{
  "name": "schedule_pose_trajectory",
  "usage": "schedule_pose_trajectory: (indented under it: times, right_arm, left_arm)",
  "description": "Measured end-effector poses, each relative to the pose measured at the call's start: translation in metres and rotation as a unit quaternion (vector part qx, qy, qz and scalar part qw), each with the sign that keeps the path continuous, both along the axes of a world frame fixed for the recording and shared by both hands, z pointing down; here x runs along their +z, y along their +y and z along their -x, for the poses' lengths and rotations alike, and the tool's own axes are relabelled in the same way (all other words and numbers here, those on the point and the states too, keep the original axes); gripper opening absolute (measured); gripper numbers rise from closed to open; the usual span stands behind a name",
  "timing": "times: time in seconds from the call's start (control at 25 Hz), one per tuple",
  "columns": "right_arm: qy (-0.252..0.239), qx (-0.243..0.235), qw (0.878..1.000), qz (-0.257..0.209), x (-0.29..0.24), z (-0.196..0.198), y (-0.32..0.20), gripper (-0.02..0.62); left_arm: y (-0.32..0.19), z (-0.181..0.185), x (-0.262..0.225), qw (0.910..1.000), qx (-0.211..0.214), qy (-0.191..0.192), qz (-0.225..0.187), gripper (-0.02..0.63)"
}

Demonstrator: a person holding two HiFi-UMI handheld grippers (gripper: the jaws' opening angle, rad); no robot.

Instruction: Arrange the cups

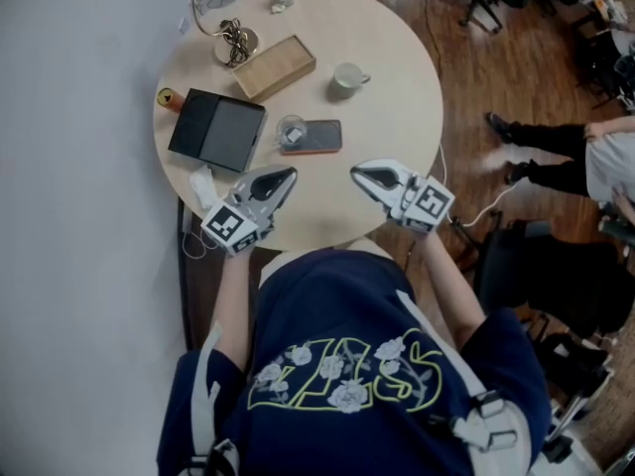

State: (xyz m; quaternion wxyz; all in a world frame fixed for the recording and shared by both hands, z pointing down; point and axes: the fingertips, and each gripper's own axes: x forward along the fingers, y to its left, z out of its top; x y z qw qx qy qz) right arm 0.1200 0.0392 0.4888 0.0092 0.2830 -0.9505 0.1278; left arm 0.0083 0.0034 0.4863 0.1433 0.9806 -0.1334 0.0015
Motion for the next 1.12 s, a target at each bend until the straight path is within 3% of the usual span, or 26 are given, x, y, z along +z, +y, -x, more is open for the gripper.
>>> schedule_pose_trajectory:
  times: [1.12]
  right_arm:
    - [0.005,-0.017,1.000,-0.003,0.006,0.016,-0.013,0.005]
  left_arm:
    - [0.012,0.005,0.006,0.9999,0.002,-0.012,0.006,0.005]
